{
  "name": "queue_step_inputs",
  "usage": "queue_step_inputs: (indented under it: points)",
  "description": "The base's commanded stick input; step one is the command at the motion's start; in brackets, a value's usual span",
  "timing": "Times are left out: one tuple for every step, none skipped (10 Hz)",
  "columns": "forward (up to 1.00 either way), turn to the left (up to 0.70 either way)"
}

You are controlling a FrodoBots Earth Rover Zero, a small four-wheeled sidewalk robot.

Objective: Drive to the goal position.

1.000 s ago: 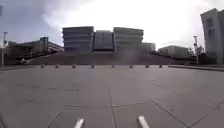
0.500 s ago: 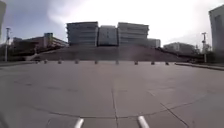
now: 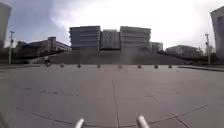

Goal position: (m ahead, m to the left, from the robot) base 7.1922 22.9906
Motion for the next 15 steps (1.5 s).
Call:
queue_step_inputs:
  points:
    - [1.00,-0.27]
    - [1.00,-0.27]
    - [1.00,-0.27]
    - [1.00,-0.27]
    - [1.00,-0.27]
    - [1.00,-0.27]
    - [1.00,-0.27]
    - [1.00,-0.27]
    - [1.00,-0.27]
    - [1.00,-0.27]
    - [1.00,-0.23]
    - [1.00,-0.14]
    - [1.00,-0.06]
    - [1.00,0.00]
    - [1.00,0.00]
